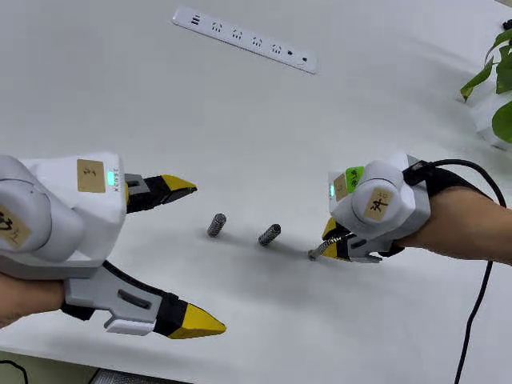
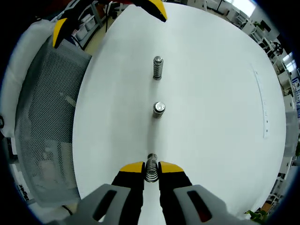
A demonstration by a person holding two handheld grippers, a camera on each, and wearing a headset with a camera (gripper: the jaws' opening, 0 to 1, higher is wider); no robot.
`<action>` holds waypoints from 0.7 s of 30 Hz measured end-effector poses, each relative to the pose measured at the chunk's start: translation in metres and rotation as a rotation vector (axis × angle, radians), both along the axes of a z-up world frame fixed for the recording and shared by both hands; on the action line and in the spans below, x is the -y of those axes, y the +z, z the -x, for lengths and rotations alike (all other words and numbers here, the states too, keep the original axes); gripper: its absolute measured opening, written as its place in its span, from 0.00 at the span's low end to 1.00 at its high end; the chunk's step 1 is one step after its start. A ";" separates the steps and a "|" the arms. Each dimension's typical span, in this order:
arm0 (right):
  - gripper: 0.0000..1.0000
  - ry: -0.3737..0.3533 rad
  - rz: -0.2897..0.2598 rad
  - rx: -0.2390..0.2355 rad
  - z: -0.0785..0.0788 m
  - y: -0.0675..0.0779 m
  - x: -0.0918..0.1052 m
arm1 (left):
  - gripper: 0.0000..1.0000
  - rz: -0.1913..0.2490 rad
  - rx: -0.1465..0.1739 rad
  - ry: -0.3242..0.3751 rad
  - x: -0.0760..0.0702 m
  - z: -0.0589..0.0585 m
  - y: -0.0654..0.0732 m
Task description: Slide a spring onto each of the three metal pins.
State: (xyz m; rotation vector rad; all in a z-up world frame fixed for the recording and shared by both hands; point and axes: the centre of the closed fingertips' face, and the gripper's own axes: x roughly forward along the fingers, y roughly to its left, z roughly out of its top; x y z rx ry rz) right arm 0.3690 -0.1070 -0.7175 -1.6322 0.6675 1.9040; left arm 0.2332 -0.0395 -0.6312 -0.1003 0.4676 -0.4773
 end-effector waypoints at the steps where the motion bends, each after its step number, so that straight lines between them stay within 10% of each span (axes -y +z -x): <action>1: 0.12 0.002 0.000 0.001 0.000 -0.001 0.000 | 0.99 -0.001 -0.001 0.000 0.000 0.000 0.000; 21: 0.12 -0.001 -0.012 0.004 0.000 -0.025 0.003 | 0.99 0.005 -0.011 0.008 0.000 0.000 -0.004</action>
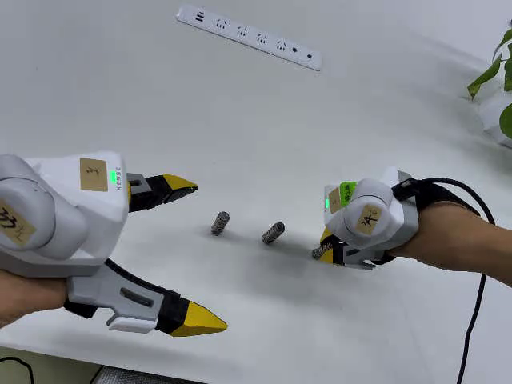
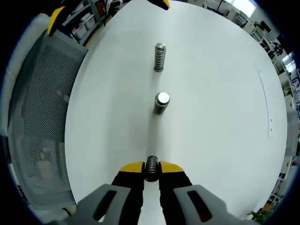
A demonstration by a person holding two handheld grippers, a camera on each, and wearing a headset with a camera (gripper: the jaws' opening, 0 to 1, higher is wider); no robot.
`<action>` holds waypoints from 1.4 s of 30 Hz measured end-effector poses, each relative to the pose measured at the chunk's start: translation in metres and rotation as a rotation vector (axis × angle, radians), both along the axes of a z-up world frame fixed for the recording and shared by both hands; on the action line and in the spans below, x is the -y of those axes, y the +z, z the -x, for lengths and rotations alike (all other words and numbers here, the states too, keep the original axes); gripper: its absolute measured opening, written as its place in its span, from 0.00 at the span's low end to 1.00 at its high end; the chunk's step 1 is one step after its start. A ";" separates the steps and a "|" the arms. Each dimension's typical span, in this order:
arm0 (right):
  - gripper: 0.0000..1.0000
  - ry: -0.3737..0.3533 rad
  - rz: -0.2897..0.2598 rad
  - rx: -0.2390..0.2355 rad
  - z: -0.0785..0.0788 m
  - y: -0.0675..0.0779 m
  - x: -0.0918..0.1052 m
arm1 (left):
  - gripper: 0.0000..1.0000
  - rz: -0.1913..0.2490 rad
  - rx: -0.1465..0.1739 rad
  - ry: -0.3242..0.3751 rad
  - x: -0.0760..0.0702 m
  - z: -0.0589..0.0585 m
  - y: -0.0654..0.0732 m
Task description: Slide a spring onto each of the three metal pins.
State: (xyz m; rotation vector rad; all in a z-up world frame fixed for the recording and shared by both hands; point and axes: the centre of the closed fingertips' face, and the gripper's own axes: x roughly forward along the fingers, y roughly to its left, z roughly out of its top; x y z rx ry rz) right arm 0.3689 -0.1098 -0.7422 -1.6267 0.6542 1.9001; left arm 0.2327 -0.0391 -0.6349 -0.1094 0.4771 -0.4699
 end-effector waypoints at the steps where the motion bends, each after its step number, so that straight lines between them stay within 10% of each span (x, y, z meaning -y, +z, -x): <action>1: 0.12 -0.001 -0.002 0.001 0.000 0.000 0.000 | 0.99 0.001 0.001 0.000 0.000 0.000 0.000; 42: 0.17 -0.029 -0.020 -0.013 0.001 -0.007 -0.003 | 0.98 0.002 -0.003 0.003 0.002 0.000 0.003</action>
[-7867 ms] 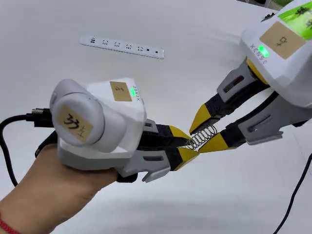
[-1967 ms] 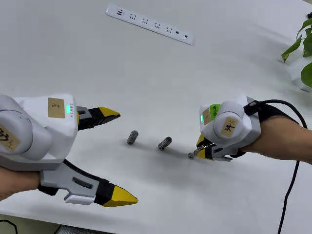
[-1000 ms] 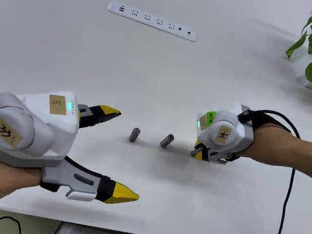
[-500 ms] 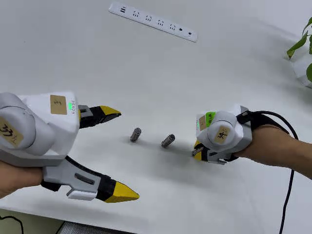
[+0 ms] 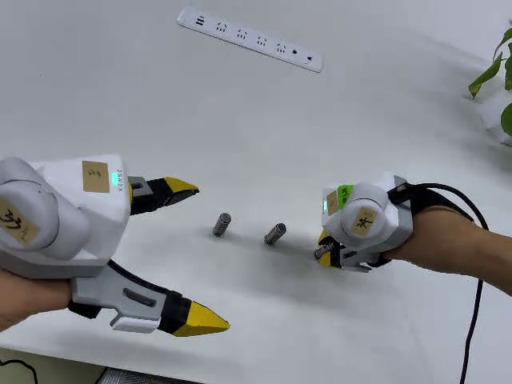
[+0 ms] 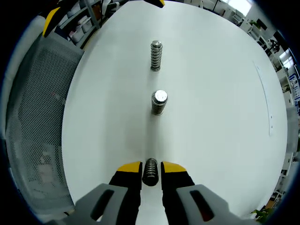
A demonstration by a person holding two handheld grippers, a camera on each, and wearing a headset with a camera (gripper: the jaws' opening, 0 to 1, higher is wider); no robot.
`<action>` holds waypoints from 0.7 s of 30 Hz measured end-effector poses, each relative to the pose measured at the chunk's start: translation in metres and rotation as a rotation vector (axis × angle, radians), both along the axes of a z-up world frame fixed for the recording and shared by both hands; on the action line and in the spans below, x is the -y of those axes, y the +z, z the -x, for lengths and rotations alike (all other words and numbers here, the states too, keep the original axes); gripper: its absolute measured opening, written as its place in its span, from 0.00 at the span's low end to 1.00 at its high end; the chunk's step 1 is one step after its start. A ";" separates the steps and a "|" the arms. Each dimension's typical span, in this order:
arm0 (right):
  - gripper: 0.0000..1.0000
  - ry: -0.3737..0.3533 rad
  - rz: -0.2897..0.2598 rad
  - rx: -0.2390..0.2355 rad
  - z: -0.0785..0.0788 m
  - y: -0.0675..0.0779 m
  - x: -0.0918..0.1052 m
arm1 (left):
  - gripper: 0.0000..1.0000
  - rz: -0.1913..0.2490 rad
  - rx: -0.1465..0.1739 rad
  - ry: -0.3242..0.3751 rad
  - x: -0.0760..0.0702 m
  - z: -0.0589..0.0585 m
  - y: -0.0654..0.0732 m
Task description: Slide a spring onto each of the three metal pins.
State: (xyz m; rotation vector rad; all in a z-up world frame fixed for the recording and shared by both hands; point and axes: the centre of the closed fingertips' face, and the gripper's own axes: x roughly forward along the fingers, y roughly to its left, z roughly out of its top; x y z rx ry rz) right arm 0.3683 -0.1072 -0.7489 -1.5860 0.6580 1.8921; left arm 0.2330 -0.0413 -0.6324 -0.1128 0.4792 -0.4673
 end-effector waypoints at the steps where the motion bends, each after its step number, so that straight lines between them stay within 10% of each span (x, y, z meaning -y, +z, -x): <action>1: 0.17 0.001 -0.001 0.000 0.000 0.001 0.000 | 0.98 -0.001 0.001 0.000 0.000 0.000 0.000; 11: 0.23 -0.023 -0.047 -0.018 -0.003 0.009 -0.002 | 1.00 -0.004 0.001 -0.013 0.001 0.002 -0.002; 21: 0.37 -0.170 -0.193 -0.088 -0.007 0.050 -0.005 | 1.00 -0.001 -0.003 -0.021 -0.004 0.005 -0.006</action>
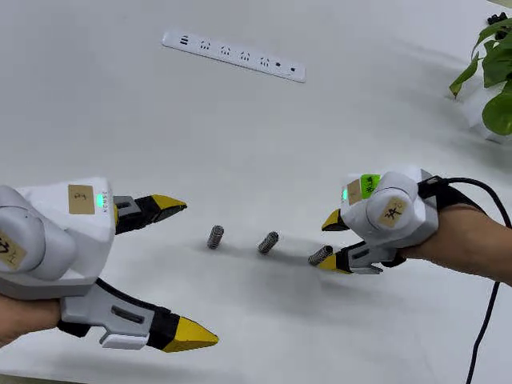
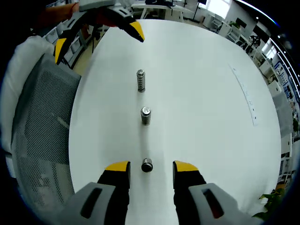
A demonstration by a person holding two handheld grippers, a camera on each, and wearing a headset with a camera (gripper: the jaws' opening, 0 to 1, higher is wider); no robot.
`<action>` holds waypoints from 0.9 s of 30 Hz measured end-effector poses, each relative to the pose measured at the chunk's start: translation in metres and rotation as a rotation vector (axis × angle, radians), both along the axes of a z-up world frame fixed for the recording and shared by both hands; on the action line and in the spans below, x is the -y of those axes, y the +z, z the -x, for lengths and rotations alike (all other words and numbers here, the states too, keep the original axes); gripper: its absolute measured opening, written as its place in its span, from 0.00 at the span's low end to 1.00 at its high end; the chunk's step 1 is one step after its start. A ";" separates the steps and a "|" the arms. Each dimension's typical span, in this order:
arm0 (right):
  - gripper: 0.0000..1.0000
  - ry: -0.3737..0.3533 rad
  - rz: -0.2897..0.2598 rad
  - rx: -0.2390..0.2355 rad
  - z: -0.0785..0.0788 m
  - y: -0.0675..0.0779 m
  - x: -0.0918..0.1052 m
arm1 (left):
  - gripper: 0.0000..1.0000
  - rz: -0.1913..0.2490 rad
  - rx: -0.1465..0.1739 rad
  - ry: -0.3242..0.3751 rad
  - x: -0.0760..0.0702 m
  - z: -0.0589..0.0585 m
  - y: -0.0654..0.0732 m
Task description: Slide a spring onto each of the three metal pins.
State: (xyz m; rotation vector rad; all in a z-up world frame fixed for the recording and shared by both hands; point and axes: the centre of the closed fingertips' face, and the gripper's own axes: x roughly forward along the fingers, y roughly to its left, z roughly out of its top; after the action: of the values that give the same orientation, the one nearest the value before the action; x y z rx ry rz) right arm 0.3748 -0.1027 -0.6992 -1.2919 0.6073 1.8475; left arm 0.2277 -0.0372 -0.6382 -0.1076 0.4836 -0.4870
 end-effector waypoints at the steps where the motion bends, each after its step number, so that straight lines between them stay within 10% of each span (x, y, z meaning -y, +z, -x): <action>1: 0.39 -0.025 -0.013 -0.014 0.000 0.004 0.001 | 1.00 0.003 0.001 0.001 0.000 0.000 0.000; 12: 0.57 -0.265 -0.184 -0.162 -0.005 0.031 0.026 | 1.00 -0.025 -0.013 -0.006 -0.010 0.008 -0.004; 27: 0.79 -0.428 -0.340 -0.273 -0.009 0.031 0.064 | 1.00 -0.054 -0.023 0.006 -0.021 0.019 -0.003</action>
State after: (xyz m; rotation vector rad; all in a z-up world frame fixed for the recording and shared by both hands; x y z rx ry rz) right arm 0.3840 -0.1670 -0.6679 -0.6344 0.6226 1.6823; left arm 0.2085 -0.0166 -0.6408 -0.0624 0.5185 -0.4667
